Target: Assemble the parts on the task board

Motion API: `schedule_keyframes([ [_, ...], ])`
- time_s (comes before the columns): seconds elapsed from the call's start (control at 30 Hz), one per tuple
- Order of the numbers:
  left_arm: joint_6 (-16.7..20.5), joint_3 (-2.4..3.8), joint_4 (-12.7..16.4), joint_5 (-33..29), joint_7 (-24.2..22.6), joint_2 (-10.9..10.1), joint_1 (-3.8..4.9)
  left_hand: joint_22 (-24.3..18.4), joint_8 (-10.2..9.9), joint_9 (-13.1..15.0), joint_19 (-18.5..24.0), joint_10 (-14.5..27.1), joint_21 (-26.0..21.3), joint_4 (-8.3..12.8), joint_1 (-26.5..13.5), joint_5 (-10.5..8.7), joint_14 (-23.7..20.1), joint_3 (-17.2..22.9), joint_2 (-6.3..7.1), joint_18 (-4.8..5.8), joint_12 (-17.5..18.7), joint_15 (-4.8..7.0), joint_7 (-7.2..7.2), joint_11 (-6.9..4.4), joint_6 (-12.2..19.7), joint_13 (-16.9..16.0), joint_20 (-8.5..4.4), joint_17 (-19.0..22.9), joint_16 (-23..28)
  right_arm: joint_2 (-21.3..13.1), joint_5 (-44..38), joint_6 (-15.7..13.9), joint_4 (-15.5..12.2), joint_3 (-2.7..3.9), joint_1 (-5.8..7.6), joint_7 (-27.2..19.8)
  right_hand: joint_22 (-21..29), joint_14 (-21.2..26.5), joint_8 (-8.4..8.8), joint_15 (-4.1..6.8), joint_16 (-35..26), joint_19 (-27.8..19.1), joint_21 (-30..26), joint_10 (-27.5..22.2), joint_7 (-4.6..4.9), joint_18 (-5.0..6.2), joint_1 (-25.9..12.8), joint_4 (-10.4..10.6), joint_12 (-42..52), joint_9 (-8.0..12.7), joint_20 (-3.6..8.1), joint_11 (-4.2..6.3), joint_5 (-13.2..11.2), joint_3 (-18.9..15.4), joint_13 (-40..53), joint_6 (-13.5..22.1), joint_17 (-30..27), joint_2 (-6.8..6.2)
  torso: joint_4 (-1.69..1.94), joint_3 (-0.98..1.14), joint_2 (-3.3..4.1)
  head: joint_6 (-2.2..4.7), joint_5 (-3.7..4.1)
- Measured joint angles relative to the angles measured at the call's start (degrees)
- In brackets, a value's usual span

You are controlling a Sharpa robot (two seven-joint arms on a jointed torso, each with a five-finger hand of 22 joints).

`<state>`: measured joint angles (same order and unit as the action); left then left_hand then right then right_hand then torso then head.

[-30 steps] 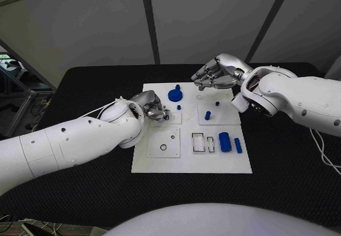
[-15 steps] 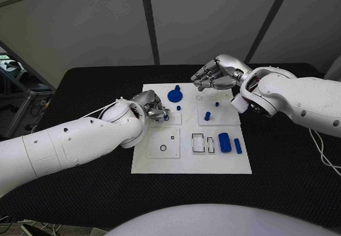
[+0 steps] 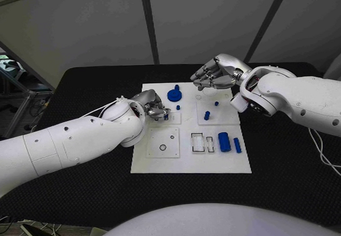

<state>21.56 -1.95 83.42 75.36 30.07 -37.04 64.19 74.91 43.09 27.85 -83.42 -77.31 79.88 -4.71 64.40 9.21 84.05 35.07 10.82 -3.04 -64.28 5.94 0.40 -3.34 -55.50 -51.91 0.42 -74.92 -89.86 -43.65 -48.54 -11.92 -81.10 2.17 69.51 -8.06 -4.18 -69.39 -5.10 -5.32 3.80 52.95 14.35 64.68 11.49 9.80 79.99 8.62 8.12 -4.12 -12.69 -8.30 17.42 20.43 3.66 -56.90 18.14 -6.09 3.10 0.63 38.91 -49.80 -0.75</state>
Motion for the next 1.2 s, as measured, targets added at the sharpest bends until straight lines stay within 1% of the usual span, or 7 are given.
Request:
schedule_keyframes([
  [0.13, -0.46, 0.04, -0.11, 0.00, -0.13, -0.01, 0.06, 0.00, 0.01, 0.00, 0.00, 0.00, 0.00, 0.24, -0.04, 0.00, 0.00, -0.24, 0.02, 0.00, 0.00, 0.00, 0.00, 0.00, 0.00, 0.02, 0.00, 0.00, 0.00, -0.02, 0.00, 0.00, 0.00, 0.00, 0.00, 0.00, 0.00, 0.00, 0.00, 0.00, 0.00, 0.00, 0.00, 0.00, 0.00, 0.00, 0.00, 0.00, 0.00, 0.00, 0.00, 0.00, 0.00, 0.00, 0.00, 0.00, 0.00, 0.00, 0.00, 0.00, 0.00, -0.02, 0.03],
  [0.4, -1.25, 0.09, -0.29, 0.00, -0.34, -0.07, 0.12, 0.00, 0.02, 0.02, 0.00, -0.03, 0.00, 0.79, -1.78, 0.02, 0.00, -0.77, 0.86, 0.00, 0.00, 0.00, -0.32, -0.02, -0.33, 0.05, 0.00, 0.00, 0.00, -0.03, 0.00, 0.00, 0.00, 0.00, 0.00, 0.00, 0.00, 0.00, 0.00, 0.00, 0.00, 0.00, 0.00, 0.00, 0.00, 0.00, 0.00, 0.00, 0.00, 0.01, 0.00, 0.00, 0.00, 0.00, 0.00, 0.00, 0.00, 0.00, 0.04, -0.01, 0.00, -0.08, 0.07],
  [0.5, -1.37, 0.10, -0.30, 0.00, -0.39, -0.07, 0.13, 0.00, 0.03, -0.05, 0.00, -0.03, 0.00, 1.59, -2.07, 0.07, 0.00, -0.43, 1.15, 0.00, 0.00, 0.00, -0.40, -0.02, -0.41, 0.05, 0.00, 0.00, 0.00, 0.00, 0.00, 0.00, 0.00, 0.00, 0.00, 0.00, 0.02, 0.00, 0.00, 0.00, 0.00, 0.00, -0.20, -0.01, 0.00, 0.00, 0.00, 0.00, 0.00, 0.01, 0.00, 0.01, 0.21, 0.00, 0.00, 0.00, -0.02, 0.00, 0.05, -0.01, 0.00, -0.09, 0.07],
  [0.63, -1.43, 0.10, -0.30, 0.00, -0.44, -0.07, 0.13, 0.00, 0.03, -0.15, 0.00, -0.03, 0.00, 1.91, -2.37, 0.07, 0.00, -0.60, 1.46, 0.00, 0.00, 0.00, -0.40, -0.02, -0.42, 0.05, 0.00, 0.00, 0.00, 0.00, 0.00, 0.00, 0.04, 0.00, 0.00, 0.00, 0.08, 0.00, 0.00, 0.00, 0.00, 0.00, -0.40, -0.22, 0.00, 0.00, 0.00, 0.00, 0.00, 0.01, 0.00, 0.22, 0.38, 0.00, 0.00, 0.00, -0.08, 0.00, 0.05, -0.02, 0.00, -0.09, 0.05],
  [0.8, -1.43, 0.09, -0.25, 0.00, -0.46, -0.08, 0.13, 0.00, 0.03, -0.30, 0.00, -0.03, 0.00, 1.76, -2.37, 0.07, 0.00, -0.75, 1.46, 0.00, 0.00, 0.00, -0.60, -0.02, -0.63, -0.07, 0.00, 0.00, 0.00, 0.02, 0.00, 0.00, 0.10, 0.00, 0.00, 0.00, 0.08, 0.00, 0.00, 0.00, 0.00, 0.00, -0.40, -0.22, 0.00, 0.00, 0.00, 0.00, 0.00, 0.01, 0.00, 0.22, 0.38, 0.00, 0.00, 0.00, -0.08, 0.00, 0.06, -0.02, -0.01, -0.09, -0.03],
  [0.83, -1.43, 0.08, -0.24, 0.00, -0.46, -0.09, 0.13, 0.00, 0.03, -0.31, 0.00, -0.03, 0.00, 1.63, -2.60, 0.07, 0.00, -0.88, 1.24, 0.00, 0.00, 0.00, -0.60, -0.02, -0.63, -0.08, 0.00, 0.00, 0.00, 0.02, 0.00, 0.00, 0.11, 0.00, 0.00, 0.00, 0.08, 0.00, 0.00, 0.00, 0.00, 0.00, -0.40, -0.22, 0.00, 0.00, 0.00, 0.00, 0.00, 0.01, 0.00, 0.22, 0.38, 0.00, 0.00, 0.00, -0.08, 0.00, 0.06, -0.02, -0.01, -0.09, -0.04],
  [1.2, -1.45, 0.07, -0.15, -0.01, -0.44, -0.13, 0.09, 0.00, 0.02, -0.31, 0.00, -0.03, -0.01, 1.45, -2.98, 0.07, 0.00, -1.36, 1.47, 0.00, 0.00, 0.00, -0.41, -0.02, -0.82, -0.07, 0.00, 0.00, 0.00, 0.06, 0.00, 0.00, 0.19, 0.00, 0.00, 0.00, 0.08, 0.00, 0.00, 0.00, 0.00, 0.00, -0.40, -0.22, 0.00, 0.00, 0.00, 0.00, 0.00, 0.02, 0.00, 0.22, 0.38, 0.00, 0.00, 0.00, -0.08, 0.00, 0.05, -0.02, -0.03, -0.09, -0.05],
])
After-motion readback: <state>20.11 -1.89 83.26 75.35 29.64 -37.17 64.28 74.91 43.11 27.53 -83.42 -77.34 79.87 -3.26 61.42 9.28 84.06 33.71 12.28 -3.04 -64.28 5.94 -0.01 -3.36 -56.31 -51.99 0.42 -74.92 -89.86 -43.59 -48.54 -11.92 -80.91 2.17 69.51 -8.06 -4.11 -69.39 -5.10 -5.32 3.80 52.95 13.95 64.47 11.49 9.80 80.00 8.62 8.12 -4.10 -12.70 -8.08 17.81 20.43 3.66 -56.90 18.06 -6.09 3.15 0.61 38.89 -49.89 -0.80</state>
